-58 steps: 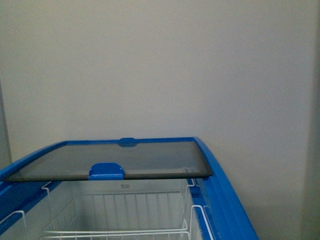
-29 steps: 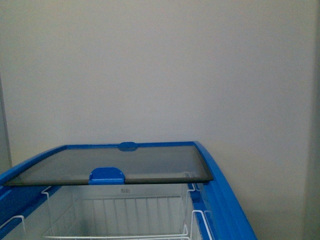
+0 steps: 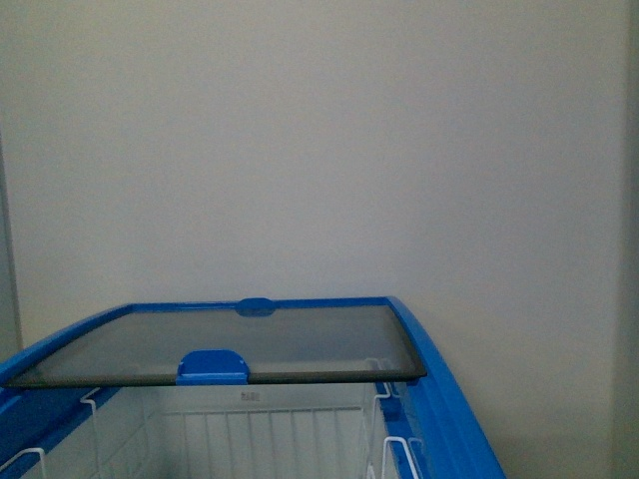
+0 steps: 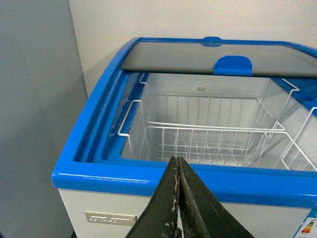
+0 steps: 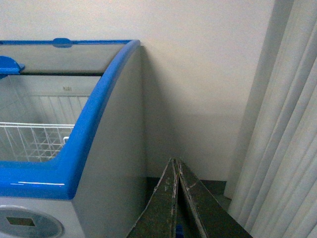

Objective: Put drink in fridge

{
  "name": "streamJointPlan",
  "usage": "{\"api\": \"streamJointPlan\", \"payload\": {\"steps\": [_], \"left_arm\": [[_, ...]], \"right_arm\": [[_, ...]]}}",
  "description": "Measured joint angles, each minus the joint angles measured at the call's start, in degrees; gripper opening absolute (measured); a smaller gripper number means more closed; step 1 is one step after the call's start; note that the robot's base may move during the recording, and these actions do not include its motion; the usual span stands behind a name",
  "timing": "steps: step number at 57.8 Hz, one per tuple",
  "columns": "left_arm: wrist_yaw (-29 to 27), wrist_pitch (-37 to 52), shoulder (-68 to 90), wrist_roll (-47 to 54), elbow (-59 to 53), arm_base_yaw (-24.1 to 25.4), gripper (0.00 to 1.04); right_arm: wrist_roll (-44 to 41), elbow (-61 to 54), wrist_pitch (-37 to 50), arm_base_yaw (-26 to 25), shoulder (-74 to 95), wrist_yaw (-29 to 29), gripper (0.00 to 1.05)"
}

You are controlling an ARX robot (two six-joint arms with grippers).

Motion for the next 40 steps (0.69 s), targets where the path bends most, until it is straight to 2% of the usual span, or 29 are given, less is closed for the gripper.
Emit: {"api": "streamJointPlan", "payload": {"steps": [3,12,26,37,38,40], "left_arm": [[0.0,0.0,0.0,-0.1,0.0,0.0,0.04],[0.0,0.0,0.0,0.0,0.0,0.0,0.38],[0.0,0.0,0.0,0.0,0.0,0.0,0.71],[0.0,0.0,0.0,0.0,0.0,0.0,0.97],[0.0,0.0,0.0,0.0,0.0,0.0,0.98],[0.0,0.0,0.0,0.0,0.0,0.0,0.96]], "right_arm": [[0.0,0.0,0.0,0.0,0.0,0.0,0.03],[0.0,0.0,0.0,0.0,0.0,0.0,0.35],[0.0,0.0,0.0,0.0,0.0,0.0,0.68],[0.0,0.0,0.0,0.0,0.0,0.0,0.94],[0.0,0.0,0.0,0.0,0.0,0.0,0.98],[0.0,0.0,0.0,0.0,0.0,0.0,0.98]]}}
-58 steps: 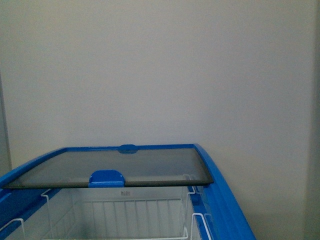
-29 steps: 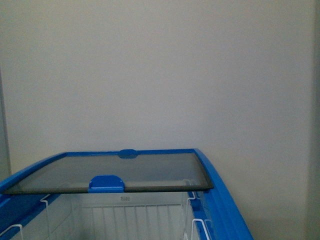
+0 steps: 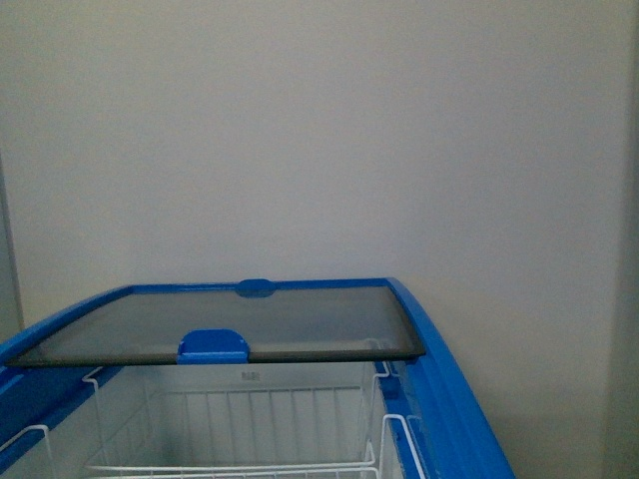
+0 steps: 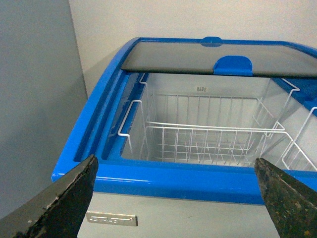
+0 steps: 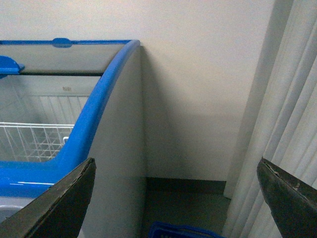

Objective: Put drink in fridge

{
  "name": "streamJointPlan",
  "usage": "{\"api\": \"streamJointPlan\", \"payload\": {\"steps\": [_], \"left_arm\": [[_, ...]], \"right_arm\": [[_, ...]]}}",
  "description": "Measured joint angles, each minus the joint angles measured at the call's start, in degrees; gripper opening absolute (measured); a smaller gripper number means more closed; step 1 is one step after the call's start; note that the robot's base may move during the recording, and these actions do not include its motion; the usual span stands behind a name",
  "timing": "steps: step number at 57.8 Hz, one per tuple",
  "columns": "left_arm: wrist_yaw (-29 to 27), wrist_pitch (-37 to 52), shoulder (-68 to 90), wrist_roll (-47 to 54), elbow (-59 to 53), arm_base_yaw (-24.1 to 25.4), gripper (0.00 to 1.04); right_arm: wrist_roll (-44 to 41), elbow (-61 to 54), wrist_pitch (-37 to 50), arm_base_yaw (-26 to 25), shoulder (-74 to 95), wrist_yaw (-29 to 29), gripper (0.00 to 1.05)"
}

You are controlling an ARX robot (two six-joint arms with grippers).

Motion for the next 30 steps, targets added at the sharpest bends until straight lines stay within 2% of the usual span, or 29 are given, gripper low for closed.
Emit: {"api": "streamJointPlan", "payload": {"steps": [30], "left_arm": [[0.0,0.0,0.0,0.0,0.0,0.0,0.97]], "right_arm": [[0.0,0.0,0.0,0.0,0.0,0.0,0.97]]}}
